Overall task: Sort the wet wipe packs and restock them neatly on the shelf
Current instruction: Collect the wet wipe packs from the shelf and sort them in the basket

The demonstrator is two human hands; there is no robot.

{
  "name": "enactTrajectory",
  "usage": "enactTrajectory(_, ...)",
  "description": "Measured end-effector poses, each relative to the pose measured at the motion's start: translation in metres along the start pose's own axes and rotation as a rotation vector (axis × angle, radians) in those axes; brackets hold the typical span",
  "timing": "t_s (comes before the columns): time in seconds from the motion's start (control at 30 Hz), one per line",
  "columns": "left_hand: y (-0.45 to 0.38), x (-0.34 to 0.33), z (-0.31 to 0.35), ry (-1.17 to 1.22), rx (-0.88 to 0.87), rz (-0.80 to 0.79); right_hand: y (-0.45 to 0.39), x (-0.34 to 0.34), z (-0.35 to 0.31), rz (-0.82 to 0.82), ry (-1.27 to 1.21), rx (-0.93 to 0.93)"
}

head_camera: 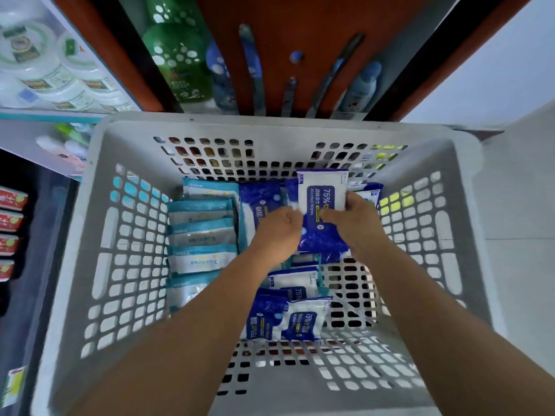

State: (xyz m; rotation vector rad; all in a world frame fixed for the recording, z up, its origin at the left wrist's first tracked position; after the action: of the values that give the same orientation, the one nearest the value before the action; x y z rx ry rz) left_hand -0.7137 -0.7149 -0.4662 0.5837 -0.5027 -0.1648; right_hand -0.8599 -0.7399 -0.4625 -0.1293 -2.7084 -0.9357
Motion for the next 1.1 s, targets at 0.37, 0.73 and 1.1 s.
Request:
enactTrajectory(0.37, 0.015, -0.003, -0.021, -0.555, -0.154, -0.101, -0.002, 0.035, 0.046, -0.191, 1.361, 0.338)
enactTrajectory(0.73, 0.016, 0.013, -0.041, -0.574, -0.05, 0.035, -0.012, 0.033, 0.054, -0.075, 1.227, 0.325)
enactTrajectory(1.1, -0.009, 0.02, -0.048, -0.365, 0.143, 0.146, -0.024, -0.039, 0.027, -0.257, 0.863, 0.268)
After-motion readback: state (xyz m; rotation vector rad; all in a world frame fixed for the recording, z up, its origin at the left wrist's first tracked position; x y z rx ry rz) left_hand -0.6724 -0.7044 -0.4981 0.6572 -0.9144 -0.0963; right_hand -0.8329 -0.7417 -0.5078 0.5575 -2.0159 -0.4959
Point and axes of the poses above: each hand's wrist, its own y-axis away from the middle knuckle, its own x-axis out of the back of the hand, z = x × y, the point moved 3 cm from there along -y, towards the middle knuckle, and after that the axes turned 2 degrees about z, right-handed, at the moved point
